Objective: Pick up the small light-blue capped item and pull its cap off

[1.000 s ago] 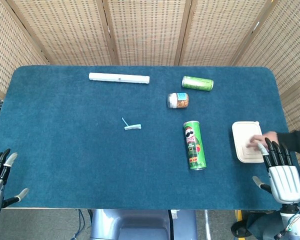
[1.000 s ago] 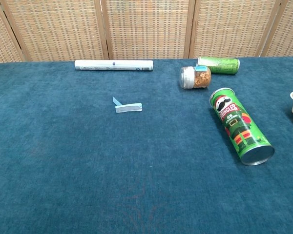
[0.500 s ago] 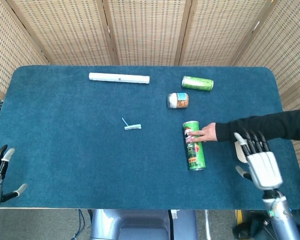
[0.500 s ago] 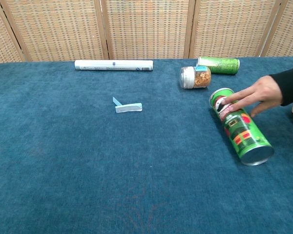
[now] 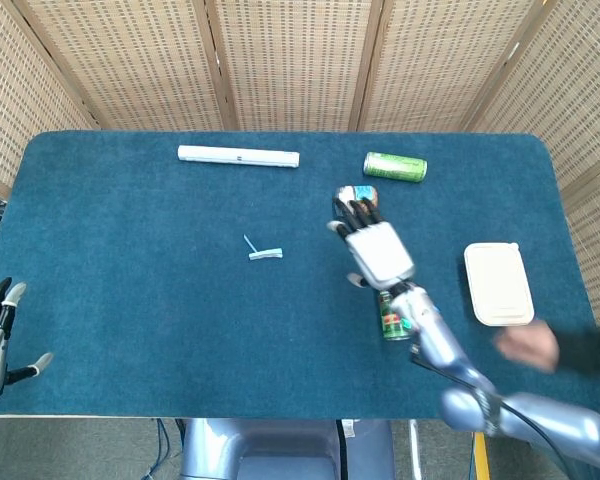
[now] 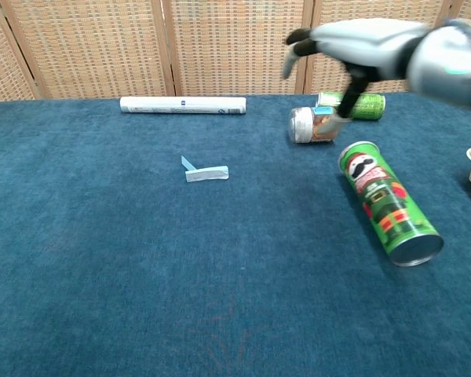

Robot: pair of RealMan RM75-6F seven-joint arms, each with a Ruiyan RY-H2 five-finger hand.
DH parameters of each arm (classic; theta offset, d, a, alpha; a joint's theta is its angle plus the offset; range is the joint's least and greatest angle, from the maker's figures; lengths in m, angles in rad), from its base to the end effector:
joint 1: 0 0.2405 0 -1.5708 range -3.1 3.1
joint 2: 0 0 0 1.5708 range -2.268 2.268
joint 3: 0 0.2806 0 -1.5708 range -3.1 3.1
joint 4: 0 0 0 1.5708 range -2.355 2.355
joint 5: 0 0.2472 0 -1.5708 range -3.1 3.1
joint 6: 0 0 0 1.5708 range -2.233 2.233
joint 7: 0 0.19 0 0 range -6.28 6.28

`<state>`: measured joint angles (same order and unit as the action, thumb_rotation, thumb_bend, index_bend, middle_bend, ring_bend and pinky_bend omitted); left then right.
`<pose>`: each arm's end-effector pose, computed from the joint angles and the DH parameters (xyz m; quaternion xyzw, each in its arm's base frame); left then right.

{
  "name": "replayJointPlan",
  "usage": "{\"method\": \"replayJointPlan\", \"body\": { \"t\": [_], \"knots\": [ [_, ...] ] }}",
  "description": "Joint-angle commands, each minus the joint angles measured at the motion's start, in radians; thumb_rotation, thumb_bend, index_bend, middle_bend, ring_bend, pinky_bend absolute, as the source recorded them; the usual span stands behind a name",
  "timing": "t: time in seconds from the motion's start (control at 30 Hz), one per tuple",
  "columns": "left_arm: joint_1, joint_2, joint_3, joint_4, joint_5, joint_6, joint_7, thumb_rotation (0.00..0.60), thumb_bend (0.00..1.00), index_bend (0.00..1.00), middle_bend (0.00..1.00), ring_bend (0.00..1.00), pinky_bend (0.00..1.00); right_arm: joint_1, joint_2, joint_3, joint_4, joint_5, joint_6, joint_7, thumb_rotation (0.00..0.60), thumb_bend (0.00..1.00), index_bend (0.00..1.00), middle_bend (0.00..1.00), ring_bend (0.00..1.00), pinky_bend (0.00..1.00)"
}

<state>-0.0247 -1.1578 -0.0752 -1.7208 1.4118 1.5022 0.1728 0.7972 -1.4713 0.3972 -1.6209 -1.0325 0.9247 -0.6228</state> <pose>-0.3425 0.2148 0.1232 -0.5579 -0.4091 -0.3565 0.6280 -0.0694 -0.4451 -0.0105 0.7419 -0.2902 0.4046 0.4492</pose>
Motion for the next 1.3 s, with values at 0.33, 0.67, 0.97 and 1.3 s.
{"method": "replayJointPlan", "body": {
  "t": [0.33, 0.67, 0.97, 1.3],
  "knots": [
    [-0.037, -0.006, -0.049, 0.014, -0.129, -0.066, 0.015, 0.6, 0.01, 0.0, 0.0, 0.0, 0.0, 0.343, -0.458, 0.019, 0.675, 0.174, -0.199, 0.036, 0.6, 0.08, 0.43, 0.0, 0.0, 0.0],
    [-0.051, -0.005, -0.062, 0.034, -0.188, -0.099, 0.008, 0.6, 0.01, 0.0, 0.0, 0.0, 0.0, 0.444, -0.616, 0.025, 0.959, 0.159, -0.291, 0.142, 0.6, 0.21, 0.45, 0.0, 0.0, 0.0],
    [-0.057, -0.002, -0.061, 0.037, -0.201, -0.109, -0.001, 0.6, 0.01, 0.0, 0.0, 0.0, 0.0, 0.511, -0.683, 0.051, 1.102, 0.16, -0.325, 0.175, 0.6, 0.36, 0.45, 0.0, 0.0, 0.0],
    [-0.06, 0.005, -0.061, 0.037, -0.212, -0.111, -0.012, 0.6, 0.01, 0.0, 0.0, 0.0, 0.0, 0.541, -0.725, 0.056, 1.192, 0.155, -0.364, 0.19, 0.6, 0.4, 0.45, 0.0, 0.0, 0.0]
  ]
}}
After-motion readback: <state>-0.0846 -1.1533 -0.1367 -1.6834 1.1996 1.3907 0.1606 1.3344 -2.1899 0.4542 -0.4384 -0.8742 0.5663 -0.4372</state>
